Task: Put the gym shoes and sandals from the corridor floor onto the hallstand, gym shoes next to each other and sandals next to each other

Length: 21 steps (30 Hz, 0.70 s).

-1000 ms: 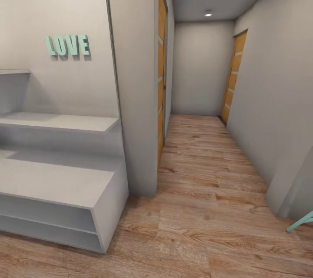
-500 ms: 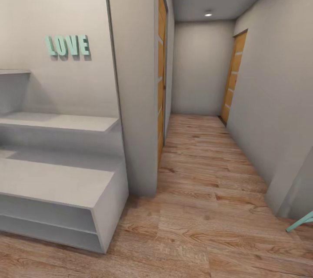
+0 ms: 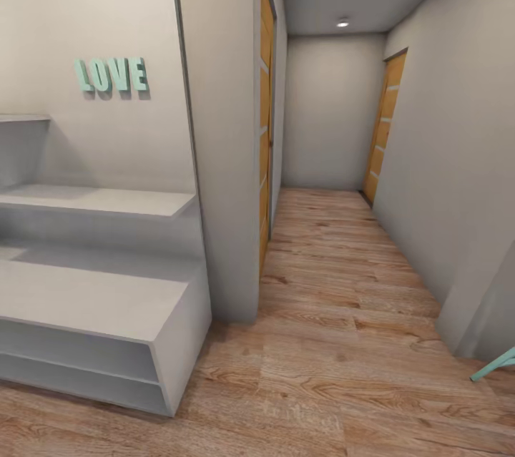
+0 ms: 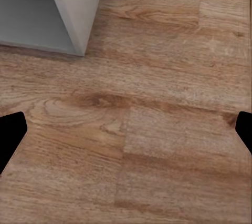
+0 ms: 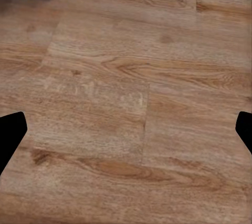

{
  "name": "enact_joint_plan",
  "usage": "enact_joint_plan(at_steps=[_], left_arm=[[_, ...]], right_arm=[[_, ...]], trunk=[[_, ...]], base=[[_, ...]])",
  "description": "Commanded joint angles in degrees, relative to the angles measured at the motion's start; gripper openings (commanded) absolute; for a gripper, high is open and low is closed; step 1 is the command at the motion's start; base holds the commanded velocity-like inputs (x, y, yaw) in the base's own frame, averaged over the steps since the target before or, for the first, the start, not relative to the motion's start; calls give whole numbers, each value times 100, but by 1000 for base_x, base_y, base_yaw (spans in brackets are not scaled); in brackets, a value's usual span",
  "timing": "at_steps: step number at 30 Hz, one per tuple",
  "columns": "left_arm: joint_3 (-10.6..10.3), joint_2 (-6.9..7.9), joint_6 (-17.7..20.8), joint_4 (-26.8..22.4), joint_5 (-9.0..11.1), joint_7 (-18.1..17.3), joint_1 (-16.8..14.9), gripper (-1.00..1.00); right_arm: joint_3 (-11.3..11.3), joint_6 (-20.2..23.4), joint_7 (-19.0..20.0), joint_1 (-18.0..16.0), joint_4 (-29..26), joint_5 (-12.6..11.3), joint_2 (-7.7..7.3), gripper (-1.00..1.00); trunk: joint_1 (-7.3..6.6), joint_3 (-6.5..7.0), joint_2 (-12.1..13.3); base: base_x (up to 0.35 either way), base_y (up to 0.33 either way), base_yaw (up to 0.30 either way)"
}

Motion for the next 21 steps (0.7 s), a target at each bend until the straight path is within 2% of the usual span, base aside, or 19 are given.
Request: enact_joint_plan(at_steps=[1, 18, 21], left_arm=[[0, 4, -45, 10, 2, -7, -5, 100], [0, 57, -169, -15, -32, -41, 29, 100], [0, 56, -167, -18, -20, -40, 28, 100]], right_arm=[[-3, -19, -3, -6, 10, 1, 0, 100], [49, -26, 49, -19, 185, 25, 9, 100], [39, -26, 49, -22, 187, 19, 10, 100]], trunk=[[0, -6, -3], [0, -6, -3], [0, -6, -3]], base=[[0, 0, 0], [0, 0, 0], [-117, 45, 0]])
